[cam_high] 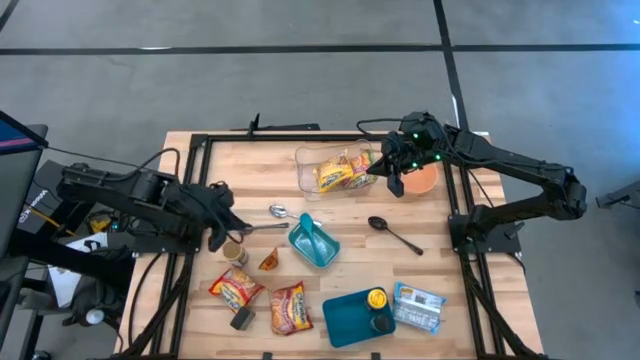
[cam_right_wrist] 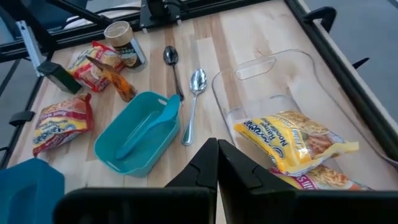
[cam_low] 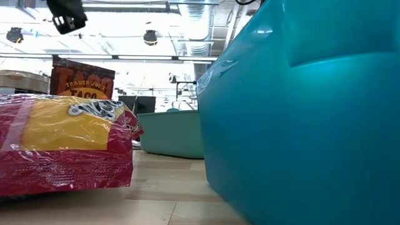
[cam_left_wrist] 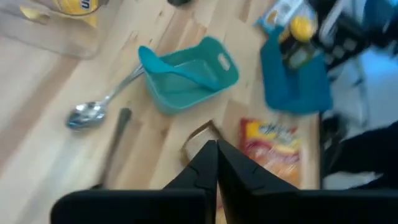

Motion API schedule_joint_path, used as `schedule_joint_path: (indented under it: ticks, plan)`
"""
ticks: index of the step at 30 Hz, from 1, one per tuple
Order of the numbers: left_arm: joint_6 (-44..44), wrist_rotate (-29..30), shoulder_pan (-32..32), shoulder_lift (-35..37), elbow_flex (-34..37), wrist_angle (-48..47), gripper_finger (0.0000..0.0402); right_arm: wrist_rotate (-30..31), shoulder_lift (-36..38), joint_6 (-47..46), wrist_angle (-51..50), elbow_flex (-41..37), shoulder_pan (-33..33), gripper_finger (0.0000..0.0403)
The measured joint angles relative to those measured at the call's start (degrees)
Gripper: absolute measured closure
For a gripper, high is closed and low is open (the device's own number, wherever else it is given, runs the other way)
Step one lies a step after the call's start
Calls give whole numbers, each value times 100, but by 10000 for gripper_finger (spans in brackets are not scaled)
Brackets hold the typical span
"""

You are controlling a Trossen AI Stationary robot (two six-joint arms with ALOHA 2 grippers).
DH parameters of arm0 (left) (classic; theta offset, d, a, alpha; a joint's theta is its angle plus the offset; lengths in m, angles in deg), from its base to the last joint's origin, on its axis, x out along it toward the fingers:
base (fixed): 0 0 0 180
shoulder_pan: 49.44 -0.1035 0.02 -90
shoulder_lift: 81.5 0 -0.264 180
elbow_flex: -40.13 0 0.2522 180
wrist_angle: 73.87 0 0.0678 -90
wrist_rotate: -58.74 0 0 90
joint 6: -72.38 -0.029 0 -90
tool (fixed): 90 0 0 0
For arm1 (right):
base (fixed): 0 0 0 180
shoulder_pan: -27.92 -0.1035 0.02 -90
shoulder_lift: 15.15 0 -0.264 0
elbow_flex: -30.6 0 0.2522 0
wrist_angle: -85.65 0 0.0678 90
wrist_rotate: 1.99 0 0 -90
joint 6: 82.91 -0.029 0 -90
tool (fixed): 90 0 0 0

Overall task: Pick & Place Food Item
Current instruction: Put the golden seasoning bottle into the blue bin

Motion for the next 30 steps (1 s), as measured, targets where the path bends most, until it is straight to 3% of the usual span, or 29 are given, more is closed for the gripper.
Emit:
schedule_joint_path:
  ticks: [4,12,20,30]
  plan:
    - [-780,3,0,202,0,-627,401,117,0,-28,3,0,0,403]
    - [-854,4,0,282,0,-1663,401,183,0,-299,-17,0,-7,403]
    - [-865,-64,-2,319,2,-1757,401,-722,0,363,-21,0,-45,403]
    - [-819,-222,21,509,361,-1642,401,-927,435,384,394,-724,94,403]
